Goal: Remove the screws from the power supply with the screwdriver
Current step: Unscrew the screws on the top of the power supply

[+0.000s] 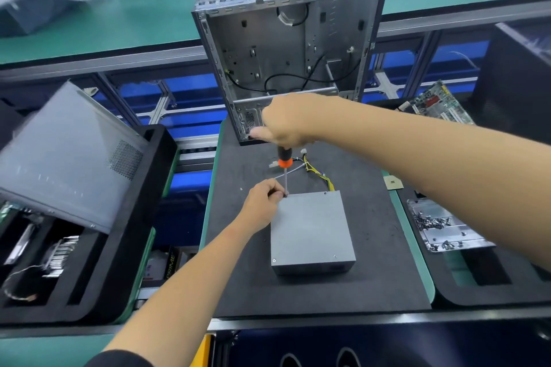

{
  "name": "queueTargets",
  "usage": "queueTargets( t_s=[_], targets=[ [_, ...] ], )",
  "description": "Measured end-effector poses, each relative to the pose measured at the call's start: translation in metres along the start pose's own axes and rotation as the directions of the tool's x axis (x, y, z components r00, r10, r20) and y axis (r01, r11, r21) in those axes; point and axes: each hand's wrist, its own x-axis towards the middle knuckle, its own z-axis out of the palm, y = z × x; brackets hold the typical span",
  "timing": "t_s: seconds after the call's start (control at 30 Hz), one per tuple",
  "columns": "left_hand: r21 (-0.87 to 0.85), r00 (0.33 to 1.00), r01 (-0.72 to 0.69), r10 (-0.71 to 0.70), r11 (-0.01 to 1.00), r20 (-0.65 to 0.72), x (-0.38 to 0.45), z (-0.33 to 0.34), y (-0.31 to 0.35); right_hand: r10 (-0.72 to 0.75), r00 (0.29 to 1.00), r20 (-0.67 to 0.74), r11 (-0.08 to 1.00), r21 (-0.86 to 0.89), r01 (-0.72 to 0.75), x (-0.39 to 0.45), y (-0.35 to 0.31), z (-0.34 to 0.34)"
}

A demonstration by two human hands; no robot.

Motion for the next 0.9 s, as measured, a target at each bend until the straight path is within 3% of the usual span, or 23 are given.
queueTargets(
  t_s=[0.1,0.17,0.3,0.43,0.5,0.6,0.63,0.73,0.9],
  targets=[
    [0.004,1.000,0.012,-0.012,1.000,0.004,0.000,0.000,0.000,0.017,0.998,0.055,0.997,-0.076,-0.013,0.000,0.009,0.001],
    [0.008,1.000,0.010,-0.010,1.000,0.009,0.000,-0.001,0.001,-0.088,0.989,0.120,0.996,0.025,0.085,-0.002,0.015,0.000],
    [0.024,1.000,-0.006,0.005,1.000,0.007,0.001,-0.001,0.000,-0.307,0.950,0.050,0.931,0.224,0.289,-0.009,0.015,-0.004],
    [0.019,1.000,-0.022,0.022,1.000,0.002,0.000,0.000,0.000,-0.307,0.951,0.049,0.923,0.260,0.284,-0.006,0.003,0.000],
    [0.008,1.000,-0.019,0.019,1.000,0.000,0.000,0.000,0.001,-0.222,0.973,0.065,0.958,0.199,0.205,-0.002,0.002,0.003],
    [-0.006,1.000,0.005,-0.005,1.000,-0.001,0.001,0.000,0.000,-0.127,0.992,0.022,0.982,-0.140,0.129,0.003,0.003,0.003],
    [-0.005,1.000,0.013,-0.013,1.000,0.000,0.001,0.001,-0.001,-0.125,0.992,0.003,0.976,-0.178,0.124,0.005,0.004,0.004],
    [0.005,1.000,0.015,-0.015,1.000,-0.002,0.001,0.001,-0.001,-0.192,0.980,0.059,0.980,-0.031,0.194,0.002,0.011,0.002],
    [0.012,1.000,0.000,0.000,1.000,0.002,0.001,0.000,-0.001,-0.334,0.941,0.047,0.899,0.316,0.304,-0.008,0.009,-0.002]
  ],
)
